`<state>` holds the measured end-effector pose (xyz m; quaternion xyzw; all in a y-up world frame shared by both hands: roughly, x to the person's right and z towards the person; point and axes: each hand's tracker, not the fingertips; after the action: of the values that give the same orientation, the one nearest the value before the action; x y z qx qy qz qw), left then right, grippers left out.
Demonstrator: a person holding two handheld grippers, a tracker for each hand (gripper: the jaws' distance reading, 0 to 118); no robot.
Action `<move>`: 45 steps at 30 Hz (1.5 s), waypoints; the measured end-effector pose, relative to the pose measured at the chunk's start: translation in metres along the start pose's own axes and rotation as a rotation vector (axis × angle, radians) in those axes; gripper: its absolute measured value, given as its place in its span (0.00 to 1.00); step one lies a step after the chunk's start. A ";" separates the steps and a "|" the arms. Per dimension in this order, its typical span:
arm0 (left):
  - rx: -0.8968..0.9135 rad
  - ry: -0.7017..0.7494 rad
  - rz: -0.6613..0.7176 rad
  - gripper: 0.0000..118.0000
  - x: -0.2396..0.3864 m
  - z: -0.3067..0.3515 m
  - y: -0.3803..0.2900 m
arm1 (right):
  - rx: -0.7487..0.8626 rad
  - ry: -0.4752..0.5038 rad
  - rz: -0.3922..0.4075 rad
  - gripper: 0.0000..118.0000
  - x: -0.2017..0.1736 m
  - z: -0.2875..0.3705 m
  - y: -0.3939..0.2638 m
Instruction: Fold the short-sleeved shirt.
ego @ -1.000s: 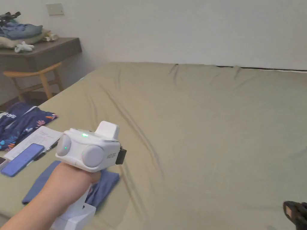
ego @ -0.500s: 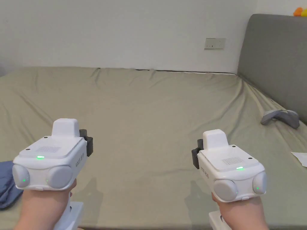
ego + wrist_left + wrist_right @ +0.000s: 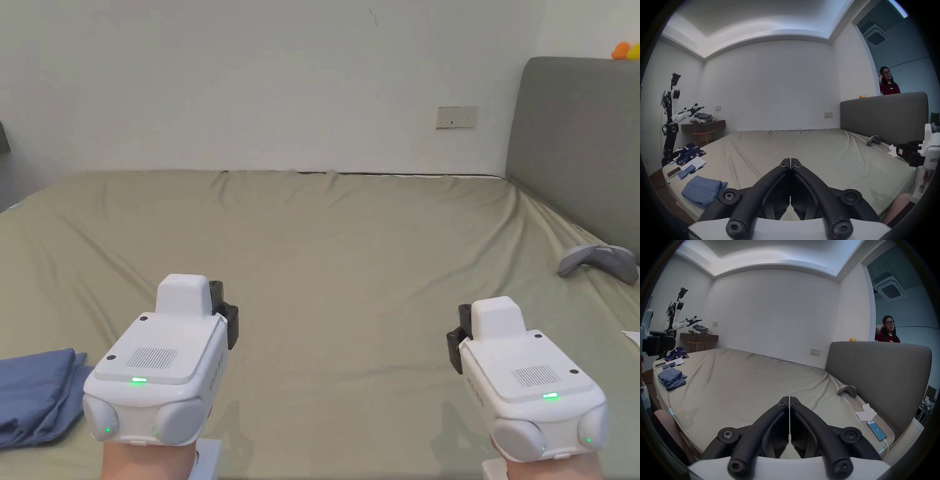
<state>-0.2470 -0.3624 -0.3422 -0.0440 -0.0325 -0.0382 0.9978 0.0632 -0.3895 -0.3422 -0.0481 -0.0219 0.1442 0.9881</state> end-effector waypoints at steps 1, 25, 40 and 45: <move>-0.002 0.005 -0.015 0.00 0.001 0.000 -0.002 | -0.030 0.002 -0.027 0.01 0.000 -0.002 -0.002; 0.049 0.075 0.046 1.00 -0.006 0.006 -0.006 | -0.014 -0.085 -0.118 1.00 0.013 0.004 -0.001; 0.036 -0.001 0.015 1.00 0.010 0.016 -0.006 | -0.129 -0.001 -0.206 1.00 -0.004 0.002 -0.003; 0.011 -0.007 0.042 1.00 0.012 0.018 -0.003 | -0.169 0.023 -0.323 1.00 -0.002 0.002 0.006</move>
<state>-0.2362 -0.3651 -0.3234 -0.0392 -0.0355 -0.0171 0.9985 0.0597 -0.3841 -0.3413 -0.1284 -0.0300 -0.0193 0.9911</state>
